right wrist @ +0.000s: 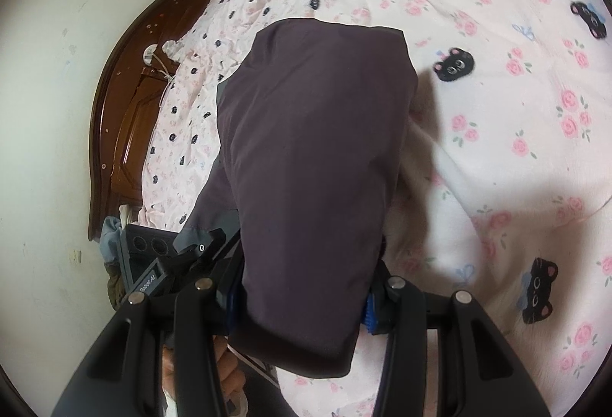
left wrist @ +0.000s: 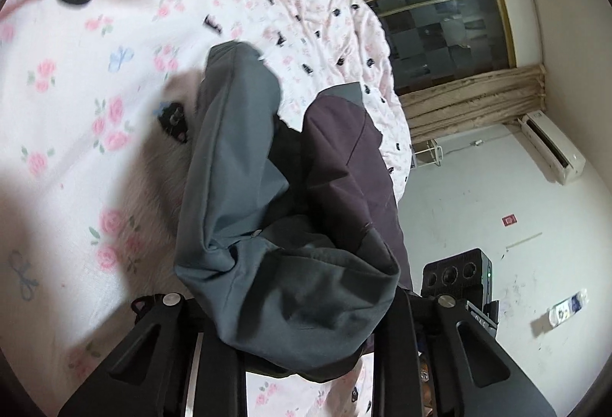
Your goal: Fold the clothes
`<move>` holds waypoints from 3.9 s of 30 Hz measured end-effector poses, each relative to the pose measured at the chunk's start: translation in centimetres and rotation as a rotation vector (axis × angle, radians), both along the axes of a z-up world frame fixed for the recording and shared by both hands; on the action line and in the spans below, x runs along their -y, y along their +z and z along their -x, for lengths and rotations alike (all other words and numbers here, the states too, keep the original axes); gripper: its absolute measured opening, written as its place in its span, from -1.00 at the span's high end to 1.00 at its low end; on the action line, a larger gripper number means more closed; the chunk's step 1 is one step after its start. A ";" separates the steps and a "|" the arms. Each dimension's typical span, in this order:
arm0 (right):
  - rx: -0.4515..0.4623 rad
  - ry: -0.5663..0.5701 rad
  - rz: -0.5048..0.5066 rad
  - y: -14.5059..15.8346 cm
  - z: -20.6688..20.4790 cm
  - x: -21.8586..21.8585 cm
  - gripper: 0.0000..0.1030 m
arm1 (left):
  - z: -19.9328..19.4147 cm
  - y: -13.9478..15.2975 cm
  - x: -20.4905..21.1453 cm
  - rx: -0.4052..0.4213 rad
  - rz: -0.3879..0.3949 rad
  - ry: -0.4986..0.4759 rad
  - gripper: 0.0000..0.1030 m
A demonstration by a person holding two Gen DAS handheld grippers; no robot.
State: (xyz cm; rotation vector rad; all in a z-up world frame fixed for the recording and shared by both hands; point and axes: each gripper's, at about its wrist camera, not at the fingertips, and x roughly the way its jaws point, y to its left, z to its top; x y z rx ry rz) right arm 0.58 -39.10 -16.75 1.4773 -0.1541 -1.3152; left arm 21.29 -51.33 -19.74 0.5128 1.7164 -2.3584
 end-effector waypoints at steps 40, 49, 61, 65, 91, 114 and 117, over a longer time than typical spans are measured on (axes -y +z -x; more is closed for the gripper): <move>-0.095 0.393 0.071 -0.8 -15.5 33.0 0.09 | -16.3 -2.7 20.0 0.139 0.176 0.403 0.62; -0.118 0.419 0.066 -3.0 -15.3 34.0 0.09 | -15.6 -5.0 19.8 0.147 0.176 0.407 0.62; -0.091 0.426 0.051 -4.7 -14.9 32.3 -0.11 | -15.9 -5.8 17.1 0.203 0.207 0.419 0.35; -0.147 0.435 0.047 -3.6 -14.5 31.4 -0.25 | -17.2 -4.9 15.9 0.200 0.221 0.466 0.22; -0.411 0.343 0.195 5.9 -16.2 36.2 -0.30 | -16.5 4.5 15.5 0.166 0.429 0.534 0.11; -0.756 0.496 0.011 1.3 -23.3 40.6 -0.50 | -17.3 -6.9 16.5 0.320 0.382 0.595 0.19; -0.745 0.453 0.112 3.8 -22.9 38.0 -0.50 | -17.4 -6.8 16.4 0.301 0.385 0.594 0.19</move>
